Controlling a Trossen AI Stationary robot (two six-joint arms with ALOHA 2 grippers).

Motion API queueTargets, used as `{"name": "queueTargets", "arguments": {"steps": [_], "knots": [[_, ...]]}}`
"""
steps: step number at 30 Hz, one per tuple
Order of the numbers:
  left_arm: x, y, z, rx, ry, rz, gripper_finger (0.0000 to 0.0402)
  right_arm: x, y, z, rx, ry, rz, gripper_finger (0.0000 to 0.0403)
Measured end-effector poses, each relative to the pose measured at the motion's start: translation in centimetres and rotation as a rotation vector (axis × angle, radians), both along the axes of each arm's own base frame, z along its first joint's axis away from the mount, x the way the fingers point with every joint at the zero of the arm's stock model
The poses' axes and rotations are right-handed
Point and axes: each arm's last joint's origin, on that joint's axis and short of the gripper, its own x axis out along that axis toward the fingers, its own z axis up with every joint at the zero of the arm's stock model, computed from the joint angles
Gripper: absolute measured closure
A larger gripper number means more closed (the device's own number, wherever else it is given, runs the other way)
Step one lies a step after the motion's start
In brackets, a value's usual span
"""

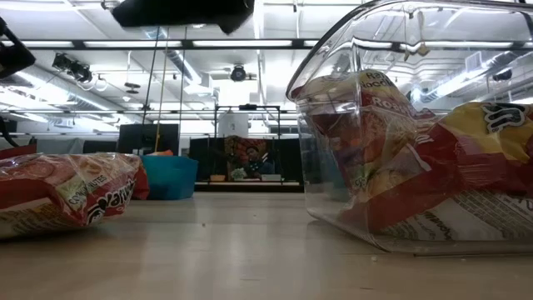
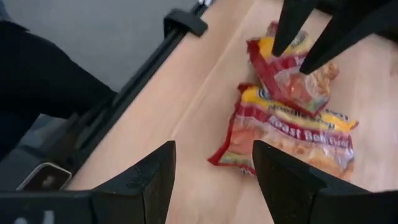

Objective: Sort Maruchan noodles
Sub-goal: Put the red noodle pack into the transparent bin

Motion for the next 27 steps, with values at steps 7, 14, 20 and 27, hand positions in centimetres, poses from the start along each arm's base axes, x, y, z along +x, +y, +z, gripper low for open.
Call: {"name": "queueTargets", "arguments": {"steps": [7, 14, 20, 27], "knots": [[0.0, -0.2, 0.1, -0.065, 0.021, -0.001, 0.0260, -0.1, 0.1, 0.2, -0.008, -0.009, 0.032, 0.0184], [0.2, -0.6, 0.5, -0.127, 0.039, -0.024, 0.0260, 0.1, -0.2, -0.7, -0.019, 0.033, 0.034, 0.0183], [0.7, -1.2, 2.0, -0.073, -0.024, -0.110, 0.0260, -0.1, -0.3, -0.7, 0.027, 0.069, -0.016, 0.0184], [1.0, -0.7, 2.2, 0.154, -0.148, -0.071, 0.0260, -0.9, 0.1, 0.3, -0.030, 0.050, -0.071, 0.0189]]}}
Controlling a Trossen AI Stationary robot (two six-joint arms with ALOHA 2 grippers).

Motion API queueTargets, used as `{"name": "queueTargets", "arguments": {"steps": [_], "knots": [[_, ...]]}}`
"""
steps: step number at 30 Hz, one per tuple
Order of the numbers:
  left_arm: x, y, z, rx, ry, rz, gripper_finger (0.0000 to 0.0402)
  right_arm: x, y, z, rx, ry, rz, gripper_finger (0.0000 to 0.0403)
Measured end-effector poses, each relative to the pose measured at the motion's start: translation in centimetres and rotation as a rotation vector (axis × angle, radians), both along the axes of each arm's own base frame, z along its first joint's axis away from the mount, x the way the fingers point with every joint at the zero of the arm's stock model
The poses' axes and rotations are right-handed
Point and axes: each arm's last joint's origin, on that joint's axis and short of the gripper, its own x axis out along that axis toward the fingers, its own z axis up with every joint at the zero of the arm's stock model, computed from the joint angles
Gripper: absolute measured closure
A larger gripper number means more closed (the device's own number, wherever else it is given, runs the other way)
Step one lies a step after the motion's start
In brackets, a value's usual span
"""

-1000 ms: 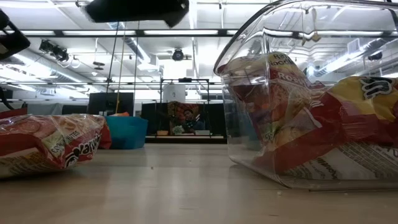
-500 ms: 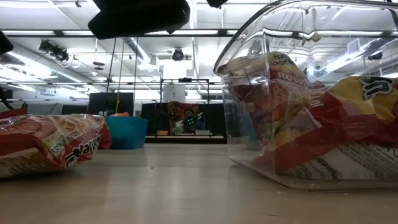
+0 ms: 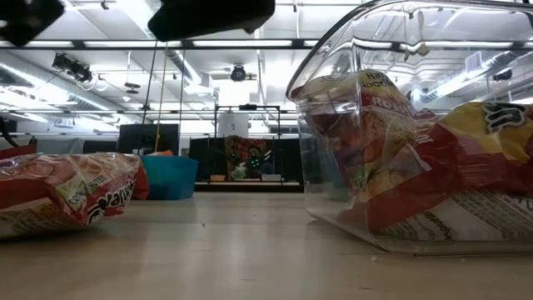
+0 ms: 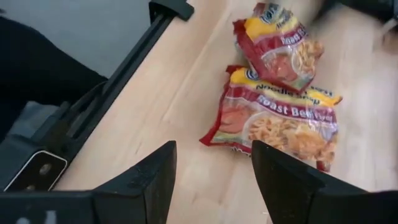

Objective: Sort Maruchan noodles
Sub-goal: Put the red noodle pack into the transparent bin

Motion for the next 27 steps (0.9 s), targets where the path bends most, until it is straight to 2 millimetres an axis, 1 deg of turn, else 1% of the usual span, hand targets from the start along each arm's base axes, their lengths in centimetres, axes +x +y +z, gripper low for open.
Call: {"name": "queueTargets", "arguments": {"steps": [2, 5, 7, 9, 11, 13, 15, 17, 22, 24, 27], "knots": [[0.3, 0.4, 0.1, 0.068, -0.058, 0.070, 0.0260, -0.3, 0.3, 0.0, -0.054, -0.015, -0.010, 0.0191], [0.6, 0.8, 0.2, 0.107, -0.109, 0.153, 0.0260, -0.4, 0.6, -0.2, -0.098, -0.030, -0.006, 0.0192], [0.7, 0.9, 0.1, 0.043, -0.086, 0.162, 0.0260, -0.4, 0.6, -0.3, -0.081, -0.013, 0.004, 0.0192], [0.8, 0.8, 0.1, -0.064, -0.016, 0.131, 0.0260, -0.4, 0.4, -0.6, -0.048, 0.016, 0.006, 0.0192], [0.7, 0.7, 0.4, -0.160, 0.037, 0.095, 0.0260, -0.3, 0.3, -0.7, -0.026, 0.034, 0.001, 0.0193], [0.5, 0.2, 0.9, -0.202, 0.046, 0.067, 0.0260, -0.3, 0.4, -0.7, -0.018, 0.035, -0.005, 0.0194], [-0.1, -0.3, 0.9, -0.200, 0.050, 0.047, 0.0260, -0.2, 0.5, -0.6, 0.000, 0.026, -0.012, 0.0197], [-0.8, -0.7, 0.8, -0.191, 0.060, 0.035, 0.0260, -0.1, 0.7, 0.2, 0.006, 0.038, -0.028, 0.0200], [-2.5, -1.3, 0.4, -0.159, 0.054, 0.078, 0.0260, 0.2, 1.7, 3.3, 0.021, -0.022, -0.037, 0.0207], [-2.8, -1.4, 0.3, -0.160, 0.058, 0.087, 0.0260, 0.1, 1.9, 3.9, 0.016, -0.029, -0.042, 0.0208], [-2.9, -1.2, 0.2, -0.162, 0.086, 0.096, 0.0260, 0.0, 2.1, 4.1, 0.034, -0.026, -0.060, 0.0209]]}}
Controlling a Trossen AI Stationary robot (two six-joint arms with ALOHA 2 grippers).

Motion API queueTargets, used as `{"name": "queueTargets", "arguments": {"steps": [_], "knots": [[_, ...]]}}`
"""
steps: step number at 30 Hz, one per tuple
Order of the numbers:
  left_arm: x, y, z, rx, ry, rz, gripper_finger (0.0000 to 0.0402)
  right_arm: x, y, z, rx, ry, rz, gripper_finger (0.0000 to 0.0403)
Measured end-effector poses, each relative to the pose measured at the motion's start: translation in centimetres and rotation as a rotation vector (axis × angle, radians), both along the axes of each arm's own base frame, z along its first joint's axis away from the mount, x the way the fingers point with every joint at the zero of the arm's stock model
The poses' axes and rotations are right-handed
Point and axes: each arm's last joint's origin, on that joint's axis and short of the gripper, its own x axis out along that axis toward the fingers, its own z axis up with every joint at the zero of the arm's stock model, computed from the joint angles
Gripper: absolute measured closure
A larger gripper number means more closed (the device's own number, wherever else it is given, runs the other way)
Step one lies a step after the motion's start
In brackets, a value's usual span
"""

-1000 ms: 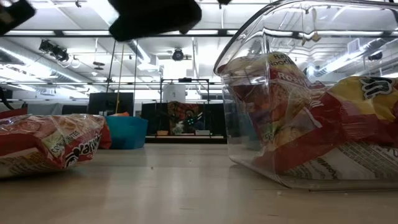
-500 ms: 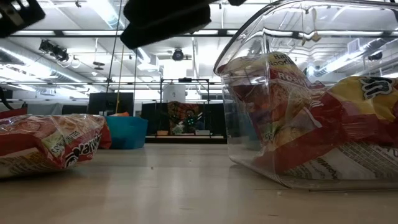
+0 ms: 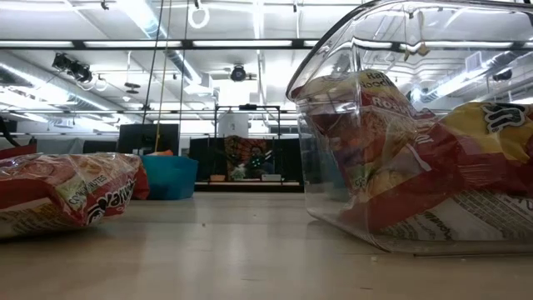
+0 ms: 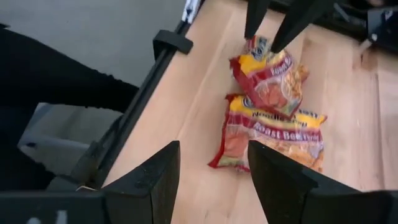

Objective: Sort Maruchan noodles
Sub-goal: Put the red noodle pack into the transparent bin

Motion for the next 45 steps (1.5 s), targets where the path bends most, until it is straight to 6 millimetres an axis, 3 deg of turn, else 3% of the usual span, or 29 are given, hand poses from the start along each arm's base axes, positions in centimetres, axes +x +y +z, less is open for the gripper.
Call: {"name": "queueTargets", "arguments": {"steps": [5, 9, 15, 20, 25, 33, 40, 43, 45], "knots": [[-0.1, 0.5, -0.2, 0.048, 0.036, -0.009, 0.0260, -0.2, 1.0, -0.6, 0.033, 0.004, -0.020, 0.0209], [-0.4, 0.7, -0.5, 0.048, 0.099, -0.036, 0.0260, -0.3, 2.1, -2.7, 0.003, 0.040, -0.007, 0.0209], [-0.5, 0.4, -0.6, -0.035, 0.164, -0.052, 0.0260, -0.4, 2.9, -3.5, -0.004, 0.042, 0.018, 0.0209], [-0.4, 0.2, -0.5, -0.078, 0.165, -0.049, 0.0260, -0.6, 2.3, -4.1, -0.052, 0.101, 0.022, 0.0209], [-0.4, 0.2, -0.5, -0.083, 0.154, -0.025, 0.0260, 0.7, 0.1, -4.2, -0.099, 0.098, -0.013, 0.0209], [-0.6, -0.7, 0.7, -0.161, 0.192, -0.071, 0.0260, 2.7, -2.5, -1.3, -0.064, 0.087, -0.038, 0.0210], [-2.5, -1.1, 1.2, -0.057, 0.212, -0.070, 0.0260, 3.2, -1.8, 3.3, -0.050, -0.044, -0.007, 0.0211], [-3.2, -0.7, 0.2, 0.007, 0.170, -0.021, 0.0260, 3.4, -1.5, 3.8, -0.038, -0.096, 0.005, 0.0211], [-3.7, -0.5, -0.8, 0.033, 0.165, 0.002, 0.0260, 4.1, -1.1, 2.8, -0.018, -0.115, 0.012, 0.0211]]}}
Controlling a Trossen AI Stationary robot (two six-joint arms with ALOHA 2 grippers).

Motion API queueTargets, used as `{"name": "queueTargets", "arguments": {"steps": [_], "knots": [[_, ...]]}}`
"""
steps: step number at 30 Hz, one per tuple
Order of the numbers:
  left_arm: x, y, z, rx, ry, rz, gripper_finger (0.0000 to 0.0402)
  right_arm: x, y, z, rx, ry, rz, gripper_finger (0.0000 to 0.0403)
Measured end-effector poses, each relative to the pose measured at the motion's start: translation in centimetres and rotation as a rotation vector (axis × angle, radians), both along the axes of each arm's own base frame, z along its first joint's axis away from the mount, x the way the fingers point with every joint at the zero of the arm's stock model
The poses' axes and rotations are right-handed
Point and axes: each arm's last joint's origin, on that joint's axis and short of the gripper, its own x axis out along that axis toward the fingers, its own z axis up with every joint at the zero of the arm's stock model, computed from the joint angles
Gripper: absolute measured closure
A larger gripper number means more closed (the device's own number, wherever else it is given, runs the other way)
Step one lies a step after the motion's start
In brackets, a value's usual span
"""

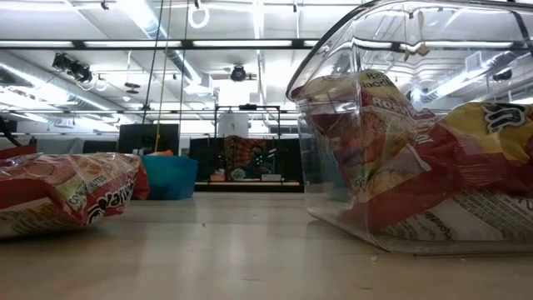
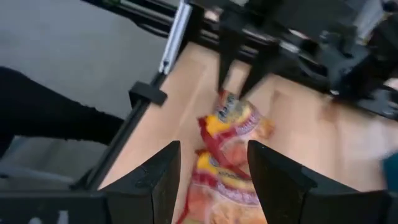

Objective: Sort Maruchan noodles
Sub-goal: Put the red noodle pack into the transparent bin

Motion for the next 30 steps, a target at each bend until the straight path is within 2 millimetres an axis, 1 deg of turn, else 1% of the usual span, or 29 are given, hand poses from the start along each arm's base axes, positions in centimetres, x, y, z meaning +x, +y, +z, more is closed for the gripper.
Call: {"name": "queueTargets", "arguments": {"steps": [3, 4, 6, 7, 11, 14, 15, 17, 24, 27, 30], "knots": [[-0.6, 0.3, -1.2, -0.010, 0.037, 0.029, 0.0260, 1.5, 0.8, -3.5, 0.004, 0.004, 0.026, 0.0211], [-0.7, 0.5, -1.7, -0.015, 0.062, 0.034, 0.0260, 1.9, 1.0, -5.1, -0.010, 0.020, 0.035, 0.0211], [-1.1, 0.7, -2.3, -0.030, 0.106, 0.043, 0.0260, 2.7, 1.0, -7.3, -0.035, 0.038, 0.036, 0.0211], [-1.2, 0.7, -2.4, -0.042, 0.118, 0.050, 0.0260, 3.1, 0.9, -8.2, -0.041, 0.044, 0.029, 0.0211], [-1.5, 0.7, -2.6, -0.058, 0.130, 0.059, 0.0260, 4.6, 0.2, -9.7, -0.066, 0.032, 0.004, 0.0211], [-1.5, 0.6, -2.6, -0.068, 0.119, 0.065, 0.0260, 5.1, -0.6, -11.2, -0.161, 0.081, -0.029, 0.0211], [-1.5, 0.6, -2.6, -0.071, 0.112, 0.070, 0.0260, 5.1, -0.7, -11.5, -0.192, 0.097, -0.033, 0.0211], [-1.4, 0.6, -2.5, -0.073, 0.102, 0.076, 0.0260, 5.0, -0.7, -11.5, -0.232, 0.113, -0.038, 0.0211], [-1.4, 0.4, -2.5, -0.090, 0.094, 0.077, 0.0260, 4.3, -1.5, -11.9, -0.303, 0.223, -0.043, 0.0215], [-1.3, 0.4, -2.4, -0.101, 0.090, 0.079, 0.0260, 4.1, -2.1, -12.1, -0.311, 0.265, -0.058, 0.0228], [-1.3, 0.4, -2.4, -0.113, 0.092, 0.093, 0.0260, 4.0, -2.5, -12.1, -0.318, 0.299, -0.070, 0.0254]]}}
